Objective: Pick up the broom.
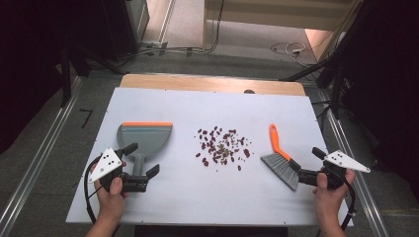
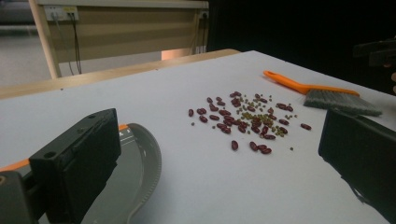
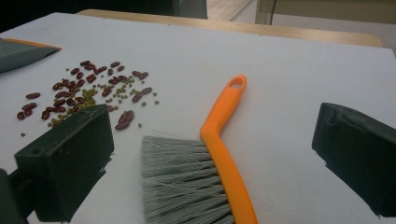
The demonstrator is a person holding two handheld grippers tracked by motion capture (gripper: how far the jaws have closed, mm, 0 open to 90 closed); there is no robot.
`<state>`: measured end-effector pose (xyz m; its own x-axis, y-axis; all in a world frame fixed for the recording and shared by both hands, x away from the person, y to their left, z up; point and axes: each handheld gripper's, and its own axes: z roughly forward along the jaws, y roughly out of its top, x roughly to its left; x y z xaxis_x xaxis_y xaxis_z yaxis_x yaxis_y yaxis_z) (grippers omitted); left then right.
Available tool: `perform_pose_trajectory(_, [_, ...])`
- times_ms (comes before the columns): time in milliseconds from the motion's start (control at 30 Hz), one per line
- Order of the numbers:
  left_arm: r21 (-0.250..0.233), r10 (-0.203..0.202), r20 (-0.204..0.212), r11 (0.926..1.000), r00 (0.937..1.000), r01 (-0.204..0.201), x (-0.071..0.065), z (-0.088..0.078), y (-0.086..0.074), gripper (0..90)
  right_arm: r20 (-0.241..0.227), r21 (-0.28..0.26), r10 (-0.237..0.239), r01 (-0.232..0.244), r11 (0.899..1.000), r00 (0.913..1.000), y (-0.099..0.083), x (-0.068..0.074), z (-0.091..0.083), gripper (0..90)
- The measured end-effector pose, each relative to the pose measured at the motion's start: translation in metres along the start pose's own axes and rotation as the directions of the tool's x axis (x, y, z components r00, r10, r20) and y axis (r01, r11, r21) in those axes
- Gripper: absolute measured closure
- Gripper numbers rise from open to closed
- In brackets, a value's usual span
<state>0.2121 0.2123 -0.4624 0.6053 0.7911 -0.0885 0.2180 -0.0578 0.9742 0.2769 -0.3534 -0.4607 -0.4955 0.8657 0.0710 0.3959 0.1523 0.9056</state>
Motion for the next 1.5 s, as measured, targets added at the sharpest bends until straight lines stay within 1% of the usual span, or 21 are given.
perform_pose_trajectory(267, [-0.002, 0.0, 0.012, 1.0, 0.9999, 0.0, -0.002, 0.001, 0.001, 0.0, -0.014, 0.014, 0.005, -0.005, 1.0, 0.9999, 0.005, 0.0, 0.0, 0.0])
perform_pose_trajectory(433, [-0.004, 0.006, 0.014, 1.0, 0.9999, -0.006, -0.002, 0.002, 0.003, 0.0, -0.031, 0.006, 0.017, -0.017, 1.0, 0.9994, 0.019, 0.001, -0.001, 0.0])
perform_pose_trajectory(500, [-0.003, 0.005, 0.012, 1.0, 0.9999, -0.005, -0.002, 0.003, 0.002, 0.0, -0.033, 0.01, 0.018, -0.017, 1.0, 0.9993, 0.022, 0.001, 0.001, 0.0])
perform_pose_trajectory(533, [0.003, 0.013, 0.014, 0.9999, 0.9998, -0.013, -0.003, 0.003, 0.002, 0.0, -0.038, 0.017, 0.034, -0.033, 0.999, 0.9987, 0.029, 0.001, 0.004, 0.0])
perform_pose_trajectory(567, [0.003, 0.014, 0.013, 0.9999, 0.9998, -0.014, -0.003, 0.004, 0.002, 0.0, -0.04, 0.017, 0.034, -0.033, 0.999, 0.9986, 0.032, 0.001, 0.005, 0.0])
perform_pose_trajectory(600, [0.003, 0.014, 0.013, 0.9999, 0.9998, -0.014, -0.003, 0.004, 0.002, 0.0, -0.04, 0.017, 0.034, -0.033, 0.999, 0.9986, 0.032, 0.001, 0.005, 0.0])
perform_pose_trajectory(633, [0.004, 0.015, 0.014, 0.9999, 0.9998, -0.015, -0.003, 0.004, 0.002, 0.0, -0.024, 0.037, 0.011, -0.011, 0.999, 0.9996, 0.04, 0.002, 0.01, 0.0])
perform_pose_trajectory(667, [0.005, 0.015, 0.014, 0.9999, 0.9998, -0.015, -0.003, 0.004, 0.002, 0.0, -0.024, 0.037, 0.011, -0.011, 0.999, 0.9996, 0.04, 0.002, 0.01, 0.0])
perform_pose_trajectory(700, [0.006, 0.013, 0.013, 0.9999, 0.9998, -0.013, -0.003, 0.004, 0.002, 0.0, -0.022, 0.046, -0.007, 0.008, 0.999, 0.9997, 0.047, 0.004, 0.014, 0.0])
perform_pose_trajectory(833, [0.006, 0.009, 0.011, 0.9999, 0.9999, -0.009, -0.002, 0.005, 0.002, 0.0, -0.018, 0.053, -0.018, 0.019, 0.998, 0.9997, 0.056, 0.007, 0.02, 0.0])
perform_pose_trajectory(900, [0.008, 0.009, 0.011, 0.9999, 0.9999, -0.009, -0.002, 0.005, 0.002, 0.0, -0.005, 0.078, -0.039, 0.039, 0.996, 0.9992, 0.066, 0.01, 0.03, 0.0])
perform_pose_trajectory(933, [0.01, 0.008, 0.012, 0.9999, 0.9999, -0.009, -0.002, 0.005, 0.002, 0.0, -0.005, 0.078, -0.039, 0.039, 0.996, 0.9992, 0.066, 0.01, 0.03, 0.0])
perform_pose_trajectory(967, [0.011, 0.008, 0.013, 0.9999, 0.9999, -0.008, -0.002, 0.005, 0.002, 0.0, -0.02, 0.09, -0.039, 0.04, 0.995, 0.999, 0.073, 0.011, 0.037, 0.0])
perform_pose_trajectory(1000, [0.012, 0.011, 0.014, 0.9999, 0.9998, -0.011, -0.002, 0.005, 0.002, 0.0, -0.02, 0.09, -0.039, 0.04, 0.995, 0.999, 0.073, 0.011, 0.037, 0.0])
perform_pose_trajectory(1133, [0.014, 0.01, 0.018, 0.9999, 0.9998, -0.01, -0.003, 0.007, 0.002, 0.0, -0.042, 0.125, 0.001, 0.004, 0.992, 0.9991, 0.082, 0.009, 0.053, 0.0])
perform_pose_trajectory(1233, [0.02, 0.013, 0.017, 0.9997, 0.9998, -0.013, -0.002, 0.007, 0.001, 0.0, -0.035, 0.152, 0.024, -0.018, 0.988, 0.9991, 0.086, 0.006, 0.064, 3.3])
perform_pose_trajectory(1333, [0.017, 0.012, 0.018, 0.9998, 0.9998, -0.012, -0.002, 0.007, 0.001, 0.0, -0.034, 0.207, 0.039, -0.031, 0.978, 0.9987, 0.086, 0.004, 0.076, 4.5])
perform_pose_trajectory(1400, [0.02, 0.011, 0.018, 0.9997, 0.9998, -0.012, -0.001, 0.007, 0.001, 0.0, -0.029, 0.252, 0.037, -0.029, 0.967, 0.9989, 0.083, 0.003, 0.082, 5.1])
perform_pose_trajectory(1433, [0.02, 0.01, 0.021, 0.9997, 0.9997, -0.01, -0.001, 0.007, 0.001, 0.0, -0.011, 0.276, 0.034, -0.029, 0.961, 0.9994, 0.081, 0.003, 0.085, 9.5])
perform_pose_trajectory(1467, [0.021, 0.009, 0.022, 0.9997, 0.9997, -0.01, 0.0, 0.007, 0.0, 0.0, 0.006, 0.303, 0.033, -0.033, 0.952, 0.9994, 0.078, 0.004, 0.088, 18.8])
perform_pose_trajectory(1500, [0.022, 0.01, 0.021, 0.9997, 0.9997, -0.011, 0.0, 0.007, 0.0, 0.0, -0.002, 0.336, 0.044, -0.04, 0.941, 0.999, 0.076, 0.003, 0.091, 27.1])
